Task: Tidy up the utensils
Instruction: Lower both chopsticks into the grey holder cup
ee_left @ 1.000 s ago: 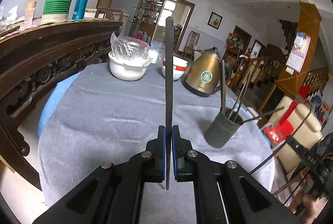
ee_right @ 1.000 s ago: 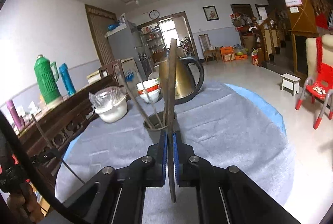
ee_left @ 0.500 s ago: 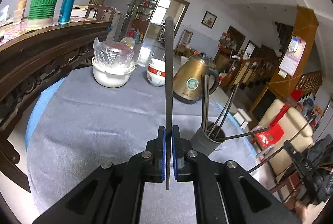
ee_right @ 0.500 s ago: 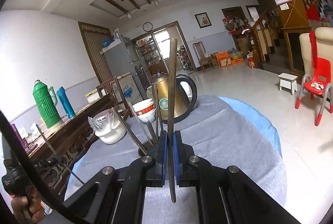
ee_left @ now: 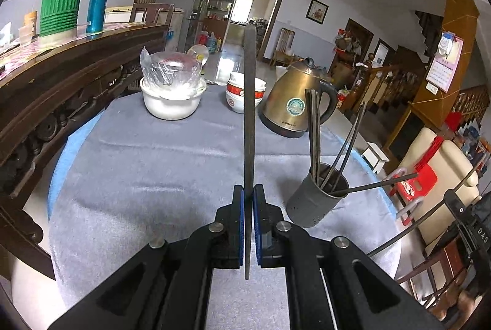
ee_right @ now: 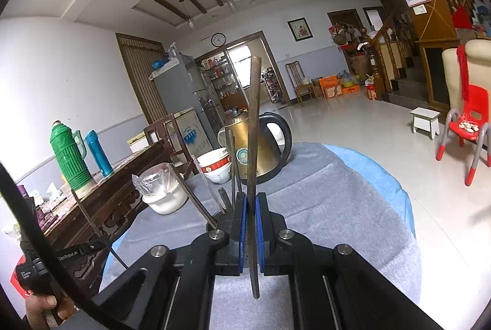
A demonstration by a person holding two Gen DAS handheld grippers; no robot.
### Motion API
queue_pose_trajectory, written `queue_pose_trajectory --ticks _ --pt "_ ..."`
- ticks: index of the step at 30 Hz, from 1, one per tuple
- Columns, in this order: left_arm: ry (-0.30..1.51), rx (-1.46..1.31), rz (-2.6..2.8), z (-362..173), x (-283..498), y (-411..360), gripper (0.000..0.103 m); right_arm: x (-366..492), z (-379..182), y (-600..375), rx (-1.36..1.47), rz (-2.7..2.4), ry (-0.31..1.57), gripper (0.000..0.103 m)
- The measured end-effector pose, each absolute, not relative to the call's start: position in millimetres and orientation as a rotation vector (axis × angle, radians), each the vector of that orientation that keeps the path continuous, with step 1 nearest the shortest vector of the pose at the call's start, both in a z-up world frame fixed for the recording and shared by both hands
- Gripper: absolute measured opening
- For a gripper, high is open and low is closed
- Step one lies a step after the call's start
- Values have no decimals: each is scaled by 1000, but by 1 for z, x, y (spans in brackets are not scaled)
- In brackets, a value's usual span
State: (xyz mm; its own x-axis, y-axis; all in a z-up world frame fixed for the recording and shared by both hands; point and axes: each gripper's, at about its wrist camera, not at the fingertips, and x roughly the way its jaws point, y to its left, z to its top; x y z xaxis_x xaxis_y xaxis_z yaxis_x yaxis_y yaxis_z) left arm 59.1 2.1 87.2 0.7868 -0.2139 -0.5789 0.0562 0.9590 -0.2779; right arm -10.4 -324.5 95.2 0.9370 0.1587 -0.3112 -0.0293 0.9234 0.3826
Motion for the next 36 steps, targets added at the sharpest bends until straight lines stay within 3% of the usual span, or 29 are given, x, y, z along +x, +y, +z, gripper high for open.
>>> queue_pose_trajectory --ticks 11,22,29,36 --pt "643 -263 -158 91 58 3 6 -12 104 -323 386 115 336 6" --pt "549 -341 -242 131 70 3 6 -2 130 -340 402 119 269 6" --pt "464 -366 -300 161 90 -21 6 29 163 -364 451 173 193 6" --pt "476 -337 -326 157 122 -56 6 76 153 -367 527 262 237 6"
